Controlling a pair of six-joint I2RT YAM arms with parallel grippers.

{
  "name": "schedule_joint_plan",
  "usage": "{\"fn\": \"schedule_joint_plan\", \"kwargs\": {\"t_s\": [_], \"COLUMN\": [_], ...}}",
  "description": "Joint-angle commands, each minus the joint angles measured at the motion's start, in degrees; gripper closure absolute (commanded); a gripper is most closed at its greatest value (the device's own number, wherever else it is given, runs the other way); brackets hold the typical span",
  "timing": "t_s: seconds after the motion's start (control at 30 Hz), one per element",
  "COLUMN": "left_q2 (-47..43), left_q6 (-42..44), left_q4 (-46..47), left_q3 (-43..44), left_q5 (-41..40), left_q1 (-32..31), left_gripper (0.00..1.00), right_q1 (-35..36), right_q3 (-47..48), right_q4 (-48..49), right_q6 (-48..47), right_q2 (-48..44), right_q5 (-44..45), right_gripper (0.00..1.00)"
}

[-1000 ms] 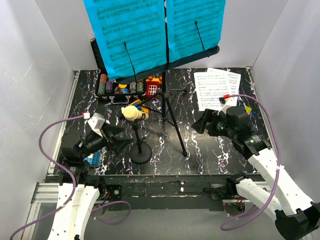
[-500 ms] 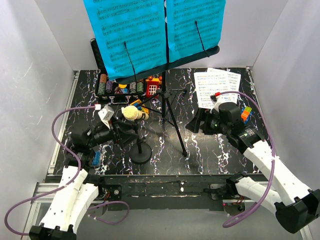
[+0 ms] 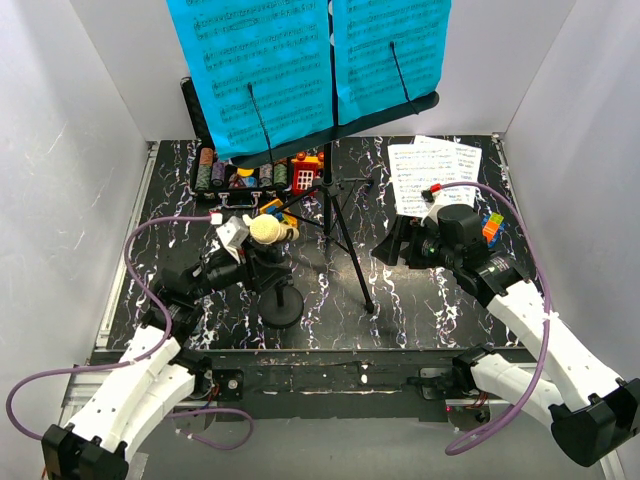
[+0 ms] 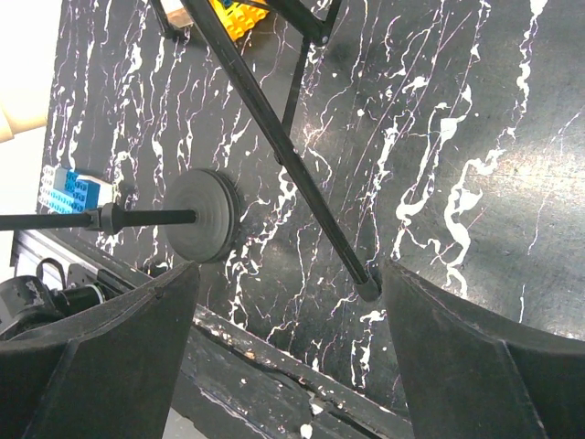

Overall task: Pack up the instrument practice props
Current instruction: Pick up the microphone stand with the microphone from the center of the board.

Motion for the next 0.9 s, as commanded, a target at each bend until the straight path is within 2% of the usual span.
{"fn": "schedule_joint_plan", "kwargs": {"t_s": [0.0,0.1,0.23,0.3,0.5,0.87], "left_q2": [-2.92,-3.98,-4.24,-4.68,-6.18,-11.89], "left_q6": [2.81,4.30,5.53,5.97,6.15,6.15], "left_q4": [2.26,1.56,0.33,-0.20,-0.03,1.10], "left_q3": [-0.38,-0.03,0.67,0.76,0.24,-1.52], "left_q5": [-4.79,-6.82,-7.43,-7.61,-7.52,-7.34], "left_q1": [-0.70,-0.88,-0.79,-0.79,-0.79,-0.88], "left_gripper": [0.64,0.69,0.80,0.84,0.99,1.00], "right_q1": [0.23,0.23,0.41,1.02,10.24,14.64], "right_q3": [2.28,2.10,2.10,1.93,4.03,5.00], "right_q4": [1.49,2.63,3.16,4.91,7.47,13.62], "right_q6": [-0.15,0.73,1.17,-0.66,-7.44,-3.58], "right_q2": [-0.61,-0.53,-0.26,-0.08,1.23,9.31], "right_q5": [0.81,0.28,0.28,-3.12,-2.88,-12.81], "right_gripper": [0.12,0.12,0.12,0.15,0.16,0.20]}}
